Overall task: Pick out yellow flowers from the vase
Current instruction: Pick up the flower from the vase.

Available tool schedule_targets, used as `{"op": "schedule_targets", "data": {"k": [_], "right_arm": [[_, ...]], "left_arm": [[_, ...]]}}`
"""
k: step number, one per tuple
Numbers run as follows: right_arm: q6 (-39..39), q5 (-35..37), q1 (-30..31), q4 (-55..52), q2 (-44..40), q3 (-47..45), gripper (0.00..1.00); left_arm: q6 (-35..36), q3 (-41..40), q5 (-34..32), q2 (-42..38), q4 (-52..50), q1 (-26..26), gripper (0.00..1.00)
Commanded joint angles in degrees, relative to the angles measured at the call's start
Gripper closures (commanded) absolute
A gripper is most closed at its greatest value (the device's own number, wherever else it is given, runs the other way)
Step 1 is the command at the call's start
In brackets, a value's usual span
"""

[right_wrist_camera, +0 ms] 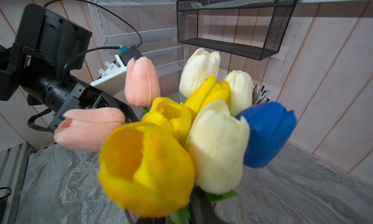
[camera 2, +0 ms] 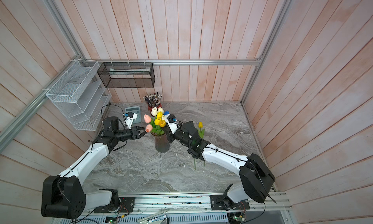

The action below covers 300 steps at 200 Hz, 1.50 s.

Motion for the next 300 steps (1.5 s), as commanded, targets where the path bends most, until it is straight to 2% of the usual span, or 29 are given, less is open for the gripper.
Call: {"op": "schedule_targets", "data": {"k": [1,36,99,229,300], "right_arm": [[-1.1,2.8,0.4,0.0,0.7,2.2,0.75],[-1.5,2.8,0.6,0.0,0.6,2.4,0.77],[-0.7,1.1,0.7,1.3,-1.9,1.1,0.9],[-1.0,-0.2,0.7,-0.6,-7.7,1.7,0.95],[-2.1,-3.1,0.7,-5.8,-12.6,6.3,0.98]], "left_arm": [[1.5,1.9,0.5,0.5,-0.9,-0.3,0.51],[1.6,1.9,0.3,0.4,-1.1,-0.4,0.51],[1.6,1.8,0.1,0.7,-1.0,-0.4,0.51],[1.5,1.8,0.2,0.8,-0.7,-0.4,0.51],[1.4,2.0,0.7,1.1,-0.6,-0.4,0.51]]}}
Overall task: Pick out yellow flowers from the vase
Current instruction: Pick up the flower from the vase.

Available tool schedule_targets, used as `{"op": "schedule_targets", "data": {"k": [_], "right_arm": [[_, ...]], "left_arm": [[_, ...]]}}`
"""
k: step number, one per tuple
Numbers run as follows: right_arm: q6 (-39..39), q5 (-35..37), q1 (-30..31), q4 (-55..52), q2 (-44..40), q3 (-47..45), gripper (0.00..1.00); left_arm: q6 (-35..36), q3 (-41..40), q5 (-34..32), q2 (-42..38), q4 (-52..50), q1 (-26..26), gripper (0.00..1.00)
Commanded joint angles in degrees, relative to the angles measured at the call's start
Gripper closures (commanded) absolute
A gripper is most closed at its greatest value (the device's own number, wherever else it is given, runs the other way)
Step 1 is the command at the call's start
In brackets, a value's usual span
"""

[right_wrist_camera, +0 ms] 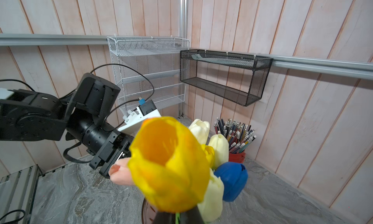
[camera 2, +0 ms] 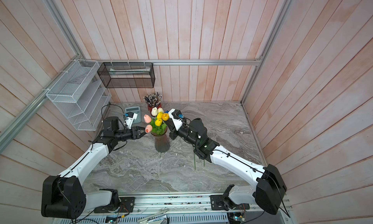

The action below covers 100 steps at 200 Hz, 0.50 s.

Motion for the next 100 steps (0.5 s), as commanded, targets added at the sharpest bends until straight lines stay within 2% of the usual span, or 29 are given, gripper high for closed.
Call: {"op": "schedule_targets", "data": {"k": [1,100], "right_arm": [[-0.8,-2.2,0.4,-2.1,-2.8,2.9,0.98],[-2.7,-2.3,0.3,-9.1,-9.6,8.9,0.98]], "left_arm": [[1.0,1.9,0.7,1.1,-0.6,-0.3,0.51],[0.9,3.5,1.1,3.2,-0.3,-1.5,0.51]]}}
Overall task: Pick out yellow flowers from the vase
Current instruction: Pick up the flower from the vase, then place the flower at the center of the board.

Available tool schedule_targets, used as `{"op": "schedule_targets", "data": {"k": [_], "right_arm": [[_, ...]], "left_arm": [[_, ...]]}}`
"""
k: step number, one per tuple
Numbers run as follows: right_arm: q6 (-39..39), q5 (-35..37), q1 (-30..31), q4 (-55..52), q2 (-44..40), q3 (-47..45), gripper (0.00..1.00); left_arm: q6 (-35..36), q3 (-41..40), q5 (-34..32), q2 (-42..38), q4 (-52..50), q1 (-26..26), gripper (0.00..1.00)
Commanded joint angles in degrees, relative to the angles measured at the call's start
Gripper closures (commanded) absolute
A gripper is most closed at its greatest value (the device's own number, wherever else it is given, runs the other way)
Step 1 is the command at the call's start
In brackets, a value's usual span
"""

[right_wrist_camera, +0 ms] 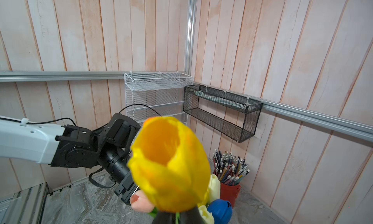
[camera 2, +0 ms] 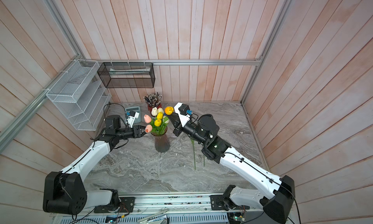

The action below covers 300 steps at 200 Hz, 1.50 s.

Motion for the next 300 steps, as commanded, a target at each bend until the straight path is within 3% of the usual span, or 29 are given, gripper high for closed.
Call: {"op": "schedule_targets", "data": {"k": [1,122,173,205,241,300], "right_arm": [[-0.8,-0.5,0.3,-2.7,-3.0,2.6,0.98],[-3.5,7.1,0.2,-11.9,-14.2,8.7,0.98],[-4.5,18.5,-0.3,-20.6,-13.4,12.8,0.98],[-3.7,24.4,-4.0,-28.0,-10.0,17.8,1.0],[1.4,21.4,-12.3,-39.9,-3.8,25.7,1.0],[7.7,6.3,-26.8,-61.7,8.2,36.6,1.0]], "left_arm": [[0.9,1.6,0.7,0.6,-0.4,-0.4,0.51],[1.2,0.9,-0.9,0.2,-0.2,-0.4,0.52],[1.3,0.9,-1.1,0.3,-0.1,-0.5,0.52],[1.1,0.9,-1.2,0.3,0.0,-0.5,0.52],[1.3,0.9,-1.7,-0.2,-0.4,-0.5,0.52],[1.3,0.8,-2.4,-0.5,-0.4,-0.5,0.52]]}}
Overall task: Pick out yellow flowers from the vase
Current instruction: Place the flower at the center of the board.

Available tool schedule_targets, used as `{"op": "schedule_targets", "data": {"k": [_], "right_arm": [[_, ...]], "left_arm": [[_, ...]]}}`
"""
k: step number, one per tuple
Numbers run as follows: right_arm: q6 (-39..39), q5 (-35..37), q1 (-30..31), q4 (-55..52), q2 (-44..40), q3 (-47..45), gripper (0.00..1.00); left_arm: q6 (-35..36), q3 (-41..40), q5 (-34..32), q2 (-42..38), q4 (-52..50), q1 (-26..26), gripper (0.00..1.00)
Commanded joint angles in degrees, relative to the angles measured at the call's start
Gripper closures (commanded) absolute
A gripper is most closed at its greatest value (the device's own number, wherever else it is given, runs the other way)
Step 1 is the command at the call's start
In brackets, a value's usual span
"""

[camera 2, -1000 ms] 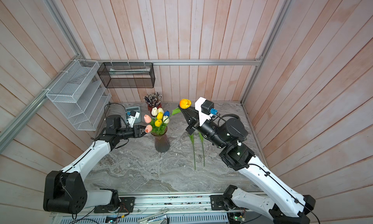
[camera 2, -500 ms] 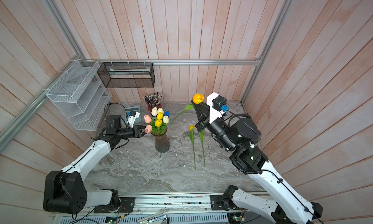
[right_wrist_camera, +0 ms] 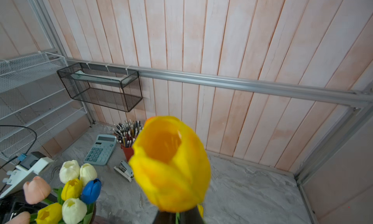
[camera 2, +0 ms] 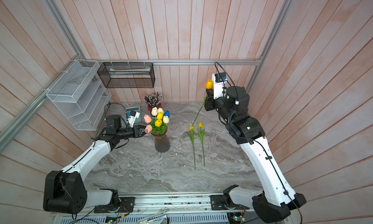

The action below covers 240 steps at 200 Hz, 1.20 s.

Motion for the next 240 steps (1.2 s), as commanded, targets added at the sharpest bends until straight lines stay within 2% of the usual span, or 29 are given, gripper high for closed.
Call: {"op": "schedule_targets", "data": {"k": [1,36,65,114,133,167,221,240], "right_arm": [[3.2,-7.5,-3.6,-13.1,2.9,2.4,1.0],[3.5,-18.7,-10.5,-19.1,6.3,-0.7,1.0],[3.7,-27.0,-14.9,-18.7,7.6,-6.6,1.0],[2.9,-29.9,-19.5,-18.1,11.5,-13.5,1.0],[2.8,-33.6,-20.7,-17.6,13.9,-15.4,1.0],[0.8,-29.4,-20.8,-18.5,19.3,-15.3,0.99],[-4.2,-24.7,-21.5,-24.1,30.8,-7.0,1.0],[-4.7,-20.6,-21.8,-25.3,33.3,-5.1,1.0]], "left_arm": [[1.3,0.5,-1.6,-0.7,-0.4,-0.1,0.52],[1.4,0.6,-1.6,-0.7,-0.5,-0.1,0.52],[1.5,0.6,-1.7,-0.9,-0.4,-0.1,0.52],[2.2,0.9,-1.8,-1.5,-1.0,-0.1,0.52],[2.4,1.0,-1.8,-1.5,-1.0,-0.1,0.52],[2.5,0.5,-2.1,-2.1,-0.5,0.1,0.52],[2.5,0.3,-1.6,-2.3,-0.3,0.5,0.52],[2.8,0.3,-2.2,-2.9,-1.0,0.7,0.52]]}}
